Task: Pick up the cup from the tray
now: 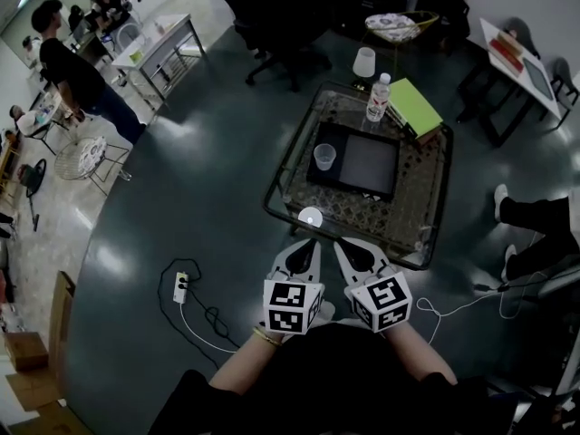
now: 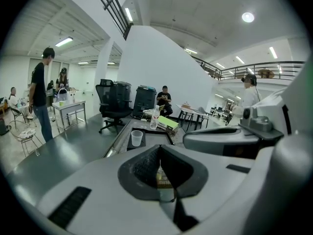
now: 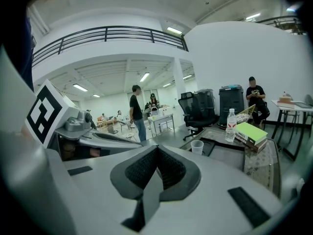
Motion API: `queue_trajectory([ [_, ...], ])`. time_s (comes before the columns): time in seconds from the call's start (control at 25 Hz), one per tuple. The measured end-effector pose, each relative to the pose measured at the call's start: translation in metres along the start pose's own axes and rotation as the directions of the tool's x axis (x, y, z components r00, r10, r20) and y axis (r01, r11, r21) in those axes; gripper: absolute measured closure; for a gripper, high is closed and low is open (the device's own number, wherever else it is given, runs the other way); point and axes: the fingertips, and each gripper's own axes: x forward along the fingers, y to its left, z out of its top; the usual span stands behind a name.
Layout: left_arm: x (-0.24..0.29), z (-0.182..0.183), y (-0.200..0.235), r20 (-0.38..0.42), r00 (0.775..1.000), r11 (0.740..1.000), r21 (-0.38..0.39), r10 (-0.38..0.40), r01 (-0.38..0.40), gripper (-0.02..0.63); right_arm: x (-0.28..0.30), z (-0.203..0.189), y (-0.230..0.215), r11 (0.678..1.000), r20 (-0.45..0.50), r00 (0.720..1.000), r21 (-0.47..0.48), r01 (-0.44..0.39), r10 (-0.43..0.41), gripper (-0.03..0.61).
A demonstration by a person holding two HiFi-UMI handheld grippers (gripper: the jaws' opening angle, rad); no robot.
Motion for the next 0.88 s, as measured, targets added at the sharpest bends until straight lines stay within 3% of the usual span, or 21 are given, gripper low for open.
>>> queue_trajectory([
  [0.52,0.03,-0.003,0.028,-0.024,0.999,0.999,0.004,-0.04,0.04,0.602,0.027,-0.008,-0.015,0.997,-0.042,0.997,0.052,0.061,-0.059,0.568],
  [0.88,0.072,-0.002,0.032,-0.037,0.999,1.0,0.007,-0.026,0.027,0.601,0.048,-0.008,-0.058,0.996,-0.049,0.997,0.054,0.066,-0.064,0.568],
])
